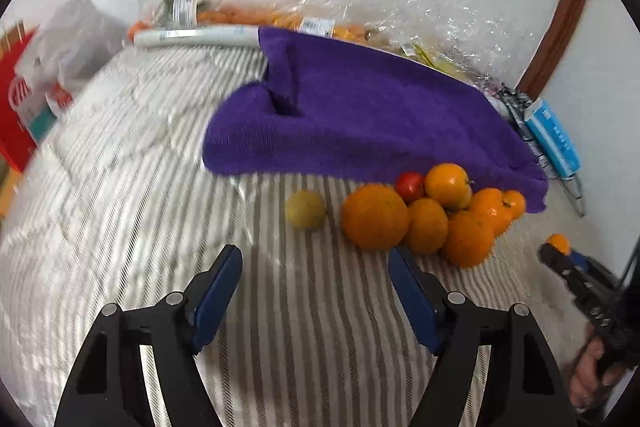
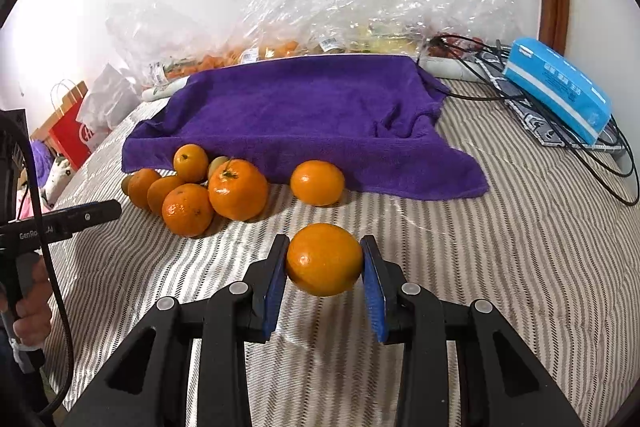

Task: Organize fruits
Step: 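Close the left tool on the small yellow-green fruit while right tool holds the orange, then carry the orange in the right tool over the purple towel while left carries the yellow fruit, then open the right tool to drop the orange on the towel while left releases the yellow fruit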

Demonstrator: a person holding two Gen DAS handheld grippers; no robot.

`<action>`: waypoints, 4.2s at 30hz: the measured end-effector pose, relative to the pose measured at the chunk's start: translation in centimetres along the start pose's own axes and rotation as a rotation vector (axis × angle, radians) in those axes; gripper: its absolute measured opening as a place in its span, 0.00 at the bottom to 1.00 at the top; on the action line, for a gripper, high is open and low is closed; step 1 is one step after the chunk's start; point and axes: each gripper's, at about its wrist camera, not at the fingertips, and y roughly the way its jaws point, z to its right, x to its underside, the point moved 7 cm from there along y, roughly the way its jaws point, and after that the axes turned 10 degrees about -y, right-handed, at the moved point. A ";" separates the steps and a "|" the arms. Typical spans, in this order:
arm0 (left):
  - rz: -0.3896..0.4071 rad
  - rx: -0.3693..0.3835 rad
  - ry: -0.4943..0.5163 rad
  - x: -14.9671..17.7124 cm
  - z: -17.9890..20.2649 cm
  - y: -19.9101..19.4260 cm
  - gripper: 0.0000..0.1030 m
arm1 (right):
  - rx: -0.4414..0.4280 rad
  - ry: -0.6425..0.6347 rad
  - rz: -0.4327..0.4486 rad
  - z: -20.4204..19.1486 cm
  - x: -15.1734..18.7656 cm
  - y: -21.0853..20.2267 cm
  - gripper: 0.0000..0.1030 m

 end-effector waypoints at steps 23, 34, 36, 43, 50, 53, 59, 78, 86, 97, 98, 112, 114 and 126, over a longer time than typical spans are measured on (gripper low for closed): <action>0.016 -0.091 0.055 -1.6 0.1 3.1 0.31 | -0.129 0.027 -0.010 0.0 0.2 0.4 0.35; 0.019 -0.025 -0.011 -1.9 -0.4 3.1 0.23 | -0.138 0.012 -0.026 -0.3 0.4 0.6 0.35; 0.018 -0.019 0.006 -1.8 0.0 3.1 0.23 | -0.135 0.014 -0.026 -0.2 0.3 0.6 0.35; 0.051 -0.049 0.011 -1.9 0.0 2.4 0.23 | -0.106 -0.014 -0.024 -0.6 0.3 0.4 0.35; 0.086 0.007 0.006 -3.6 0.8 -0.7 0.23 | -0.093 0.020 -0.007 -0.1 -1.2 -1.3 0.35; 0.132 -0.003 0.041 -5.4 1.7 -2.2 0.23 | -0.063 0.004 0.043 0.2 -3.3 -2.9 0.35; 0.154 0.007 0.050 -9.0 3.4 -1.7 0.23 | 0.014 -0.039 0.133 0.6 -8.5 -4.9 0.35; 0.163 0.034 0.028 -10.6 4.9 5.4 0.23 | -0.050 0.031 0.130 2.2 -13.8 4.8 0.35; 0.143 0.024 0.010 -10.1 4.6 6.9 0.23 | -0.007 0.037 0.062 3.6 -12.1 7.2 0.35; 0.132 0.016 0.020 -9.5 4.9 7.3 0.23 | -0.033 0.018 0.046 2.6 -11.6 7.8 0.35; 0.129 0.012 0.019 -9.5 4.9 7.4 0.23 | -0.030 0.011 0.041 2.5 -11.5 7.9 0.35; 0.108 -0.007 0.013 -9.0 4.5 8.2 0.23 | -0.016 -0.016 0.042 2.1 -11.3 7.9 0.36; 0.106 -0.011 0.014 -9.0 4.5 8.2 0.23 | -0.012 -0.020 0.047 2.0 -11.3 7.7 0.40; 0.093 -0.016 0.010 -8.8 4.5 8.5 0.27 | -0.007 -0.035 0.067 1.5 -11.4 7.3 0.59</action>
